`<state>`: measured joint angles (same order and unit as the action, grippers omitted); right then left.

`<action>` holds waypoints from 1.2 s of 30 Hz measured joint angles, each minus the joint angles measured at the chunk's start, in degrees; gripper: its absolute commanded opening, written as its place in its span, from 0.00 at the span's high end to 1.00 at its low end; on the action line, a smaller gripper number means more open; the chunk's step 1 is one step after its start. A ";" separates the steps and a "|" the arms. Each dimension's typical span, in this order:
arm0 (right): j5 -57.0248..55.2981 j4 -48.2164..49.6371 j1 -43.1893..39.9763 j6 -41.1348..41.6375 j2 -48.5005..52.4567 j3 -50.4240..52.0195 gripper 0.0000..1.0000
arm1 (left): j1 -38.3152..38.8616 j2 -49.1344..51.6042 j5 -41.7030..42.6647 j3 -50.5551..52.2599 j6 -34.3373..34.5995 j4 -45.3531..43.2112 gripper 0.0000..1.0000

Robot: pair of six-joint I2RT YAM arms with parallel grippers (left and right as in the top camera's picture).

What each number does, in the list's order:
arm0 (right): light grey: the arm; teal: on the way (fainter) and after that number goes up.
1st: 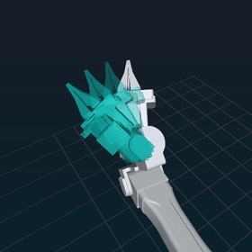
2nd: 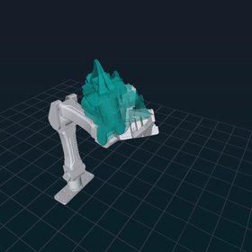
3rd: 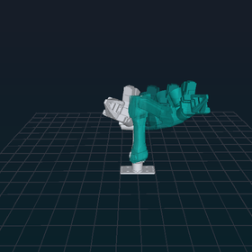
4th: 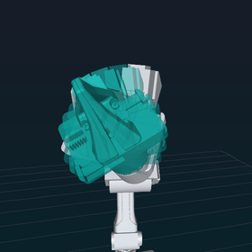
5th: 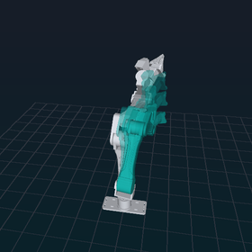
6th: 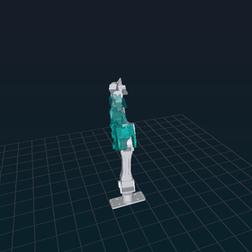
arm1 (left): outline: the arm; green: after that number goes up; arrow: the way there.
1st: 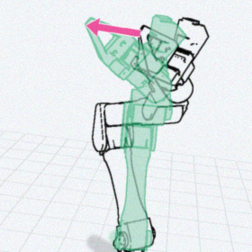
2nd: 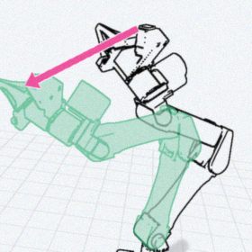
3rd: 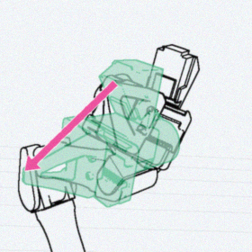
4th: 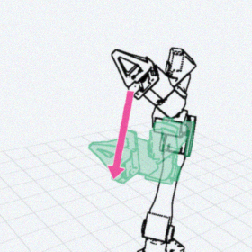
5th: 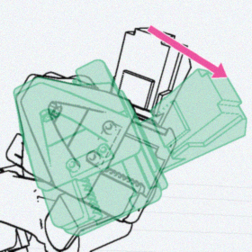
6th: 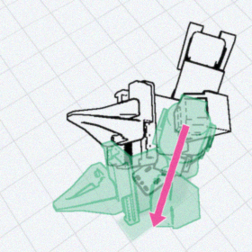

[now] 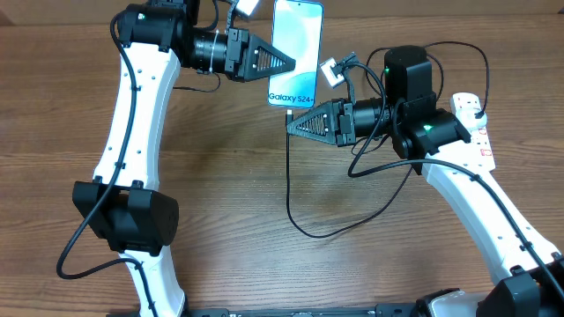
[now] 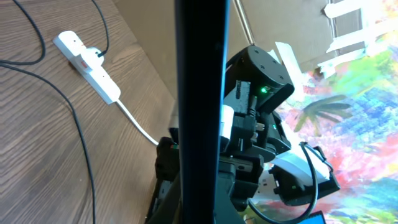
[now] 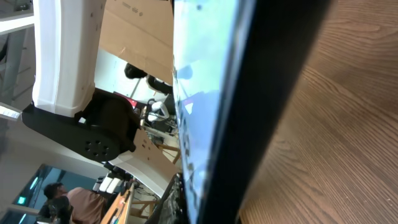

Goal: Plug charger to phone and switch on socket

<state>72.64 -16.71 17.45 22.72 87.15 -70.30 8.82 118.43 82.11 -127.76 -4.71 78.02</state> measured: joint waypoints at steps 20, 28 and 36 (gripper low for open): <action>-0.02 0.00 -0.55 0.00 0.00 0.00 0.96 | 0.00 0.00 -0.26 0.00 0.00 0.00 0.96; -0.02 0.00 -0.55 0.63 0.00 0.00 0.96 | 0.00 0.00 -0.26 0.00 0.00 0.00 0.96; -0.02 -0.02 -0.55 0.85 0.00 0.00 0.96 | 0.00 0.00 -0.28 0.00 0.00 0.00 0.96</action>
<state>72.62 -16.73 16.91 23.57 87.15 -70.30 8.82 118.43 81.82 -127.76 -4.71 78.02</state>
